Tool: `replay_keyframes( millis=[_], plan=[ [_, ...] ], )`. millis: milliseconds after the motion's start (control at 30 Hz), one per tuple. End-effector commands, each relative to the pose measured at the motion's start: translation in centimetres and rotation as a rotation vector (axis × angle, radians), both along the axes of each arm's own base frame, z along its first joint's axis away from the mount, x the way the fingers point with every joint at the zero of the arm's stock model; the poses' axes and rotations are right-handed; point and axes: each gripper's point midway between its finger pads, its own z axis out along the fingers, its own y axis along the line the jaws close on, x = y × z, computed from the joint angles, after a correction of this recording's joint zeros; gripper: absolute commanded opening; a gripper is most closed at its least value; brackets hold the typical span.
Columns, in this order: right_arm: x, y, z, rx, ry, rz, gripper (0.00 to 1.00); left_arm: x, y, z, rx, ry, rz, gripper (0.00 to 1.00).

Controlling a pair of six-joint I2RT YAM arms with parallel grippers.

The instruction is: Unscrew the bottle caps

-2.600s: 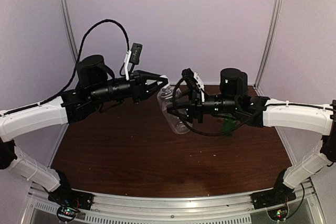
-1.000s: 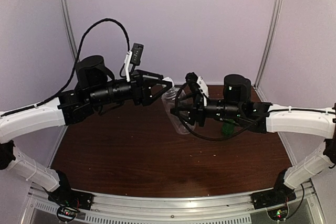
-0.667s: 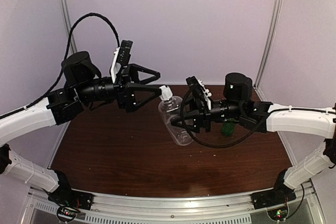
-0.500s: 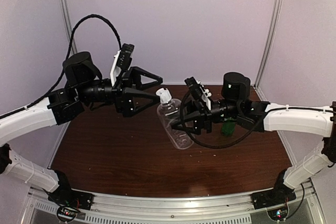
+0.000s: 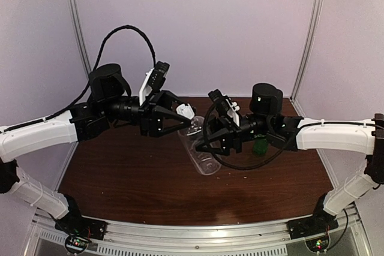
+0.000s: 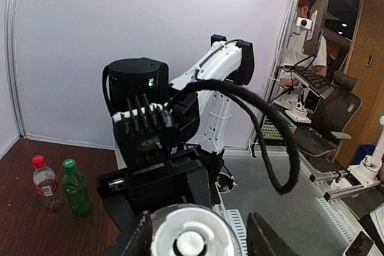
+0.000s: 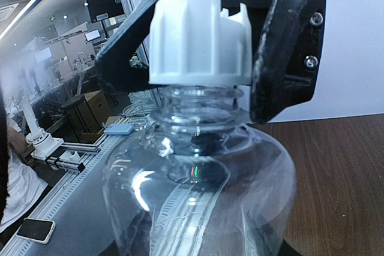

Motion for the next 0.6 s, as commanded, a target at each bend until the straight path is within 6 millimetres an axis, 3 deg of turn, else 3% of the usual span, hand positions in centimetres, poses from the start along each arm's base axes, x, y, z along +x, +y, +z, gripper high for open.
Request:
replay_keyframes(
  millis=[0,333,567],
  plan=[
    [0.0,0.0,1.9,0.052,-0.037,0.02,0.45,-0.4,0.2,1.7,-0.059,-0.031,-0.033,0.51],
    [0.2,0.1,1.5,0.038,-0.033,0.006,0.45,-0.2,0.2,2.0,-0.063,-0.026,-0.023,0.29],
    [1.8,0.3,0.7,-0.01,-0.05,-0.096,0.44,2.2,0.6,2.9,-0.071,0.005,0.152,0.27]
  ],
)
